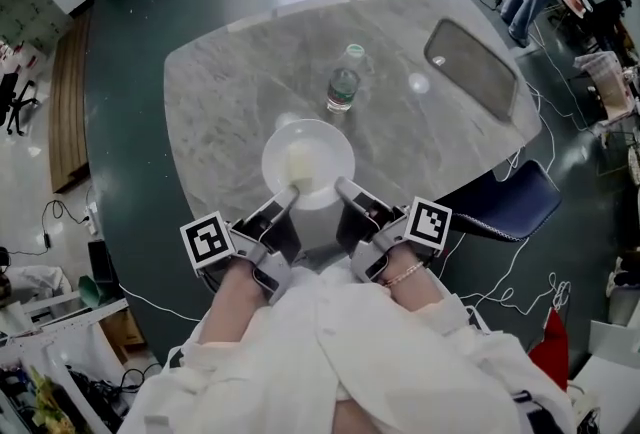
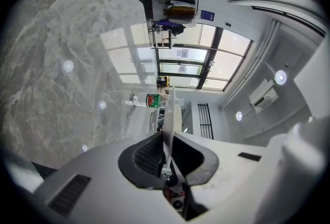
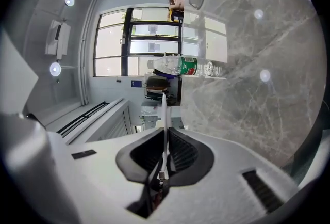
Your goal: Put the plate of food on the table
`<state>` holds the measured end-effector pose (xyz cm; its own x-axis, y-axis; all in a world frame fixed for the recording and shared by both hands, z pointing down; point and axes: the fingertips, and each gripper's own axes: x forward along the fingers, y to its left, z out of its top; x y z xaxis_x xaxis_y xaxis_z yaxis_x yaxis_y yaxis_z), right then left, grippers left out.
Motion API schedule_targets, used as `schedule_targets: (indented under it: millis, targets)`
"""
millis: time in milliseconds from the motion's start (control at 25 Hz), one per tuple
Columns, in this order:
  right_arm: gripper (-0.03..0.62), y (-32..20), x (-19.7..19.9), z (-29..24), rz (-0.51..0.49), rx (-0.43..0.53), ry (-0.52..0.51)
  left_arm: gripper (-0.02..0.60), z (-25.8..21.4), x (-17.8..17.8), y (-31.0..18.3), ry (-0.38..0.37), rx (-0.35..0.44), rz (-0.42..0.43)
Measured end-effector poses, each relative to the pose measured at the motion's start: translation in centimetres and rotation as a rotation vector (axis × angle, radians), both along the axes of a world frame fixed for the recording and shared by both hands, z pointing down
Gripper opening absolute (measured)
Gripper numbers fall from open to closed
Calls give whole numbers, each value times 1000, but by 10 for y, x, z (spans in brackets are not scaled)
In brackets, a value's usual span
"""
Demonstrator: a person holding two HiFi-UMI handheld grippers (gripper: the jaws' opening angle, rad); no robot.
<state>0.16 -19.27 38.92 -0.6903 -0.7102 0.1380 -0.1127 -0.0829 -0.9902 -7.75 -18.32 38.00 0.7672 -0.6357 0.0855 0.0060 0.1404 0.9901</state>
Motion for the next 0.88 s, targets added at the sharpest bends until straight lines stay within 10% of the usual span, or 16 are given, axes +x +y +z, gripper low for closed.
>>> schedule_targets:
  millis: [880]
  targets:
    - [14,-23,13,43,-112,-122,86,38,39,16,-21,-150,-70,27]
